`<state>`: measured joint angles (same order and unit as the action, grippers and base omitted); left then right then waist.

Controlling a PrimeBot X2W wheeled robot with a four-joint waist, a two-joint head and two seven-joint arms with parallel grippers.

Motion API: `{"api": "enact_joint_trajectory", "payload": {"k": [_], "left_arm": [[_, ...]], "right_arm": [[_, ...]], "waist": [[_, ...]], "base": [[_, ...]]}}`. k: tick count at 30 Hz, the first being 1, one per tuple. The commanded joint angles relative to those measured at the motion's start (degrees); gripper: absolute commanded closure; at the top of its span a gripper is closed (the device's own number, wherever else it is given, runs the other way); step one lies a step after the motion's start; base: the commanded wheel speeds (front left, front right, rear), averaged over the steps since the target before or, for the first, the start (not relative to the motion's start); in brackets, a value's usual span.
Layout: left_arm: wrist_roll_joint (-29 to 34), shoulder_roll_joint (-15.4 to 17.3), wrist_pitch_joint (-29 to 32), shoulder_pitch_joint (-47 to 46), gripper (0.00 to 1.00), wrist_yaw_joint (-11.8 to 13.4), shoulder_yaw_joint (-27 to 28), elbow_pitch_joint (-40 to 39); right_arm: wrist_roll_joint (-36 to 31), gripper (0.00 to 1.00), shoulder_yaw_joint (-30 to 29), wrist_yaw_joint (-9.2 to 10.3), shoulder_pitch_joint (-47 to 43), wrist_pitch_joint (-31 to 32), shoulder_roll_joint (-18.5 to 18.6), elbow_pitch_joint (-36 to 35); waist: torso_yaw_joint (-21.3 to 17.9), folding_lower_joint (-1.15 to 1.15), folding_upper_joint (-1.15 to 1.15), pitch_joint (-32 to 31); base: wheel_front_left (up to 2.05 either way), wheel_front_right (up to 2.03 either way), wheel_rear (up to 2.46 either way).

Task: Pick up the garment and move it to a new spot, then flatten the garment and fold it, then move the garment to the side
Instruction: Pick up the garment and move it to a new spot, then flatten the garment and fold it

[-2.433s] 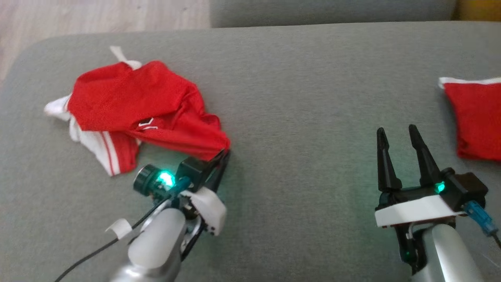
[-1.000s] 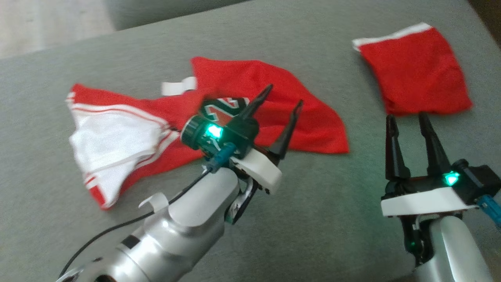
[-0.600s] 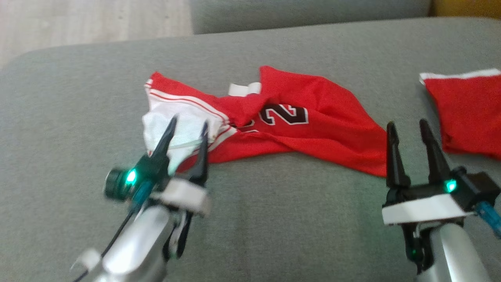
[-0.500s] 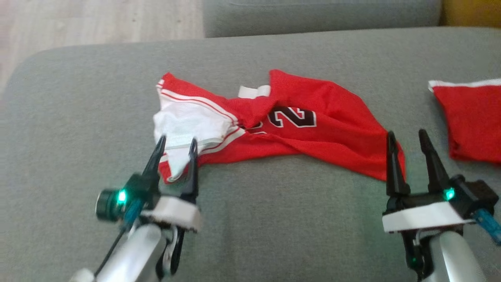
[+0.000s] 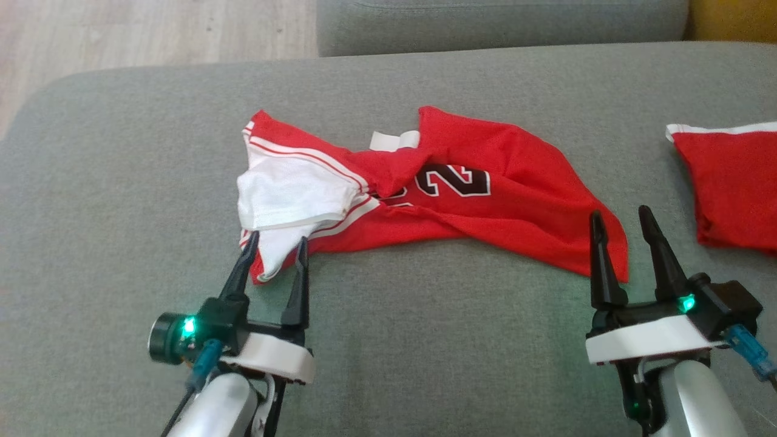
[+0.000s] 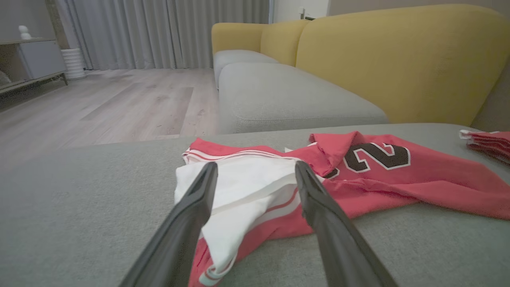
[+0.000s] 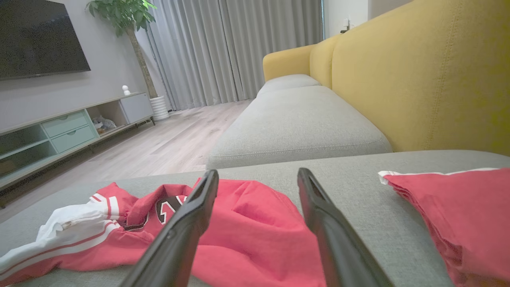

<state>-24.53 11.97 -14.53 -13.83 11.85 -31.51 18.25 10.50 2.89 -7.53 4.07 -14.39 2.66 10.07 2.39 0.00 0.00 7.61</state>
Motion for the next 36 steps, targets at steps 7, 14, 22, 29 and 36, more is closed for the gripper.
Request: {"api": "enact_joint_trajectory", "payload": {"k": [7, 14, 22, 29, 36], "left_arm": [[4.93, 0.72, 0.79, -7.61, 0.0, -5.05, -3.04, 4.01], [10.18, 2.08, 4.77, -13.44, 0.0, -4.34, -6.52, 9.94], [11.98, 2.67, 5.45, -15.9, 0.0, -0.4, -6.04, 13.31], [11.83, 2.24, 4.49, -16.42, 0.0, 0.64, -6.04, 13.88], [11.37, 2.18, 4.58, -16.57, 1.0, 0.81, -6.18, 14.18]], "right_arm": [[-0.07, 0.0, 1.3, 0.04, 2.22, -0.61, 0.21, -1.29], [0.72, 0.0, 1.9, 0.04, 2.89, -0.61, 0.21, -1.01], [0.96, 0.0, 1.81, 0.04, 3.06, -0.61, 0.21, -0.89], [0.95, 0.0, 1.72, 0.04, 2.91, -0.61, 0.21, -0.72], [0.91, 0.0, 1.91, 0.04, 2.81, -0.61, 0.21, -0.39]], "waist": [[-2.68, 0.0, 0.0, 1.76], [-5.22, 0.0, 0.0, 3.25], [-7.22, 0.0, 0.0, 4.06], [-7.4, 0.0, 0.0, 3.8], [-7.1, 0.0, 0.0, 3.39]], "base": [[0.0, 0.0, 0.0], [0.0, 0.0, 0.0], [0.0, 0.0, 0.0], [0.0, 0.0, 0.0], [0.0, 0.0, 0.0]]}}
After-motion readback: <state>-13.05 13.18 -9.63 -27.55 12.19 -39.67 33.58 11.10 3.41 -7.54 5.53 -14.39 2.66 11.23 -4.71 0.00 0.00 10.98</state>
